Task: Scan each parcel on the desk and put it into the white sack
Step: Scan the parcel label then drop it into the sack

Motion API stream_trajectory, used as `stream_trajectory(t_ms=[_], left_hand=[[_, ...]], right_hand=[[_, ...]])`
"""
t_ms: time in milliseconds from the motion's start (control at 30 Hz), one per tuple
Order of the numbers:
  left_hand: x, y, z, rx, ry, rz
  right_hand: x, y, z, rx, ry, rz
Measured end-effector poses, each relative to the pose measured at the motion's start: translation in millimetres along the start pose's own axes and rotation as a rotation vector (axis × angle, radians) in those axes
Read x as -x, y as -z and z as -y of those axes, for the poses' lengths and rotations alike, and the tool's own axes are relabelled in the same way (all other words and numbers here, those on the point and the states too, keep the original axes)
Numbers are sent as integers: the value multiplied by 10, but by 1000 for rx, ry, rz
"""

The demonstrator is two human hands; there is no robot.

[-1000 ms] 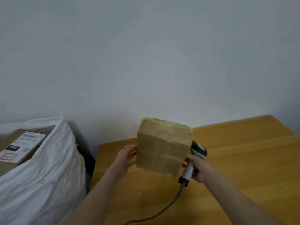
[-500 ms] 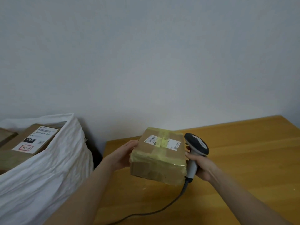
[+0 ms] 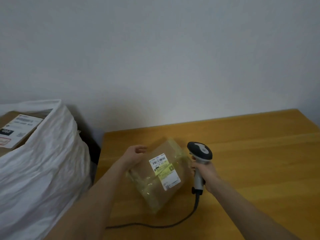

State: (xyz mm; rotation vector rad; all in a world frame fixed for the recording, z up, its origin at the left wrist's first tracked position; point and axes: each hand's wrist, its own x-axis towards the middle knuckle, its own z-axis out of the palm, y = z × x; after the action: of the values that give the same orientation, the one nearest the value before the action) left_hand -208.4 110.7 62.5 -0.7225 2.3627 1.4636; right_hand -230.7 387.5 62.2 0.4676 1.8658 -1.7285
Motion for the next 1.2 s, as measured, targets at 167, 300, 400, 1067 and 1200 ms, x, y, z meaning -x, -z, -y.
stream_trajectory(t_ms=[167, 300, 400, 1067, 1200], left_hand=[[152, -19, 426, -68, 206, -384], [388, -154, 770, 152, 541, -269], [488, -383, 913, 363, 575, -174], [652, -19, 310, 707, 186, -185], [687, -57, 181, 708, 133, -195]], right_hand=[[-145, -252, 12, 228, 53, 12], [-383, -409, 38, 326, 43, -6], [-524, -452, -3, 365, -9, 47], [198, -202, 272, 34, 103, -51], [544, -227, 255, 24, 235, -33]])
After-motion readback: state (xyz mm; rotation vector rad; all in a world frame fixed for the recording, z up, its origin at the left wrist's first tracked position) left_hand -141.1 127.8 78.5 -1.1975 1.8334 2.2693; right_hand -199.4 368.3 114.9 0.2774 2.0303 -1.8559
